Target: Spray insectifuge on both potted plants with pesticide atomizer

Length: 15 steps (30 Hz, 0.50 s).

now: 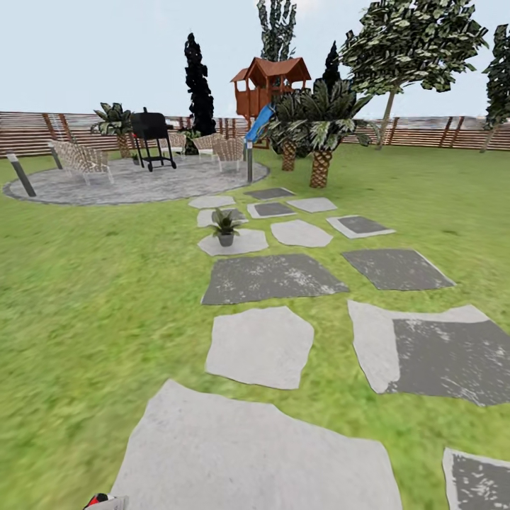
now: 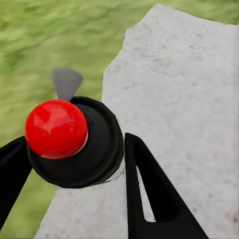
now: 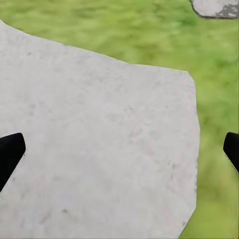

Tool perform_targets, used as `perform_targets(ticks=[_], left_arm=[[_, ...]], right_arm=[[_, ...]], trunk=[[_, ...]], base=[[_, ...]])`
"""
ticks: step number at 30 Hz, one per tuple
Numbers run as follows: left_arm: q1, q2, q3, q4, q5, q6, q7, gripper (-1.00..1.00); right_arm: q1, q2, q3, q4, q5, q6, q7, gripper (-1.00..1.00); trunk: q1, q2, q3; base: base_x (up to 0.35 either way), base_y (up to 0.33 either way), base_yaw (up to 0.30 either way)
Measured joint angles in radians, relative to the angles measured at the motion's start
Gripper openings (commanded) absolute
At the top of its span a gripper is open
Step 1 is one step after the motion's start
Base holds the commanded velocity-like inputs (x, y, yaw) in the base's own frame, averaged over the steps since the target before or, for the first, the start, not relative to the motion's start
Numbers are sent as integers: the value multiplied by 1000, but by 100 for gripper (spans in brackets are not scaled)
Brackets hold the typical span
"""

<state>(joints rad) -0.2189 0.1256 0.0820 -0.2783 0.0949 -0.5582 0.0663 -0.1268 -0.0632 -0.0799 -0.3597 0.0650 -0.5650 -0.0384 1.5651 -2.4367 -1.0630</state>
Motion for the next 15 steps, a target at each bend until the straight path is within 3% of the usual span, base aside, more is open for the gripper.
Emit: perform_targets(ticks=[15], left_arm=[[0, 0, 0, 0, -1, 0, 0, -100]], right_arm=[[0, 1, 0, 0, 0, 0, 0, 100]], trunk=[[0, 0, 0]], base=[[340, 0, 0]])
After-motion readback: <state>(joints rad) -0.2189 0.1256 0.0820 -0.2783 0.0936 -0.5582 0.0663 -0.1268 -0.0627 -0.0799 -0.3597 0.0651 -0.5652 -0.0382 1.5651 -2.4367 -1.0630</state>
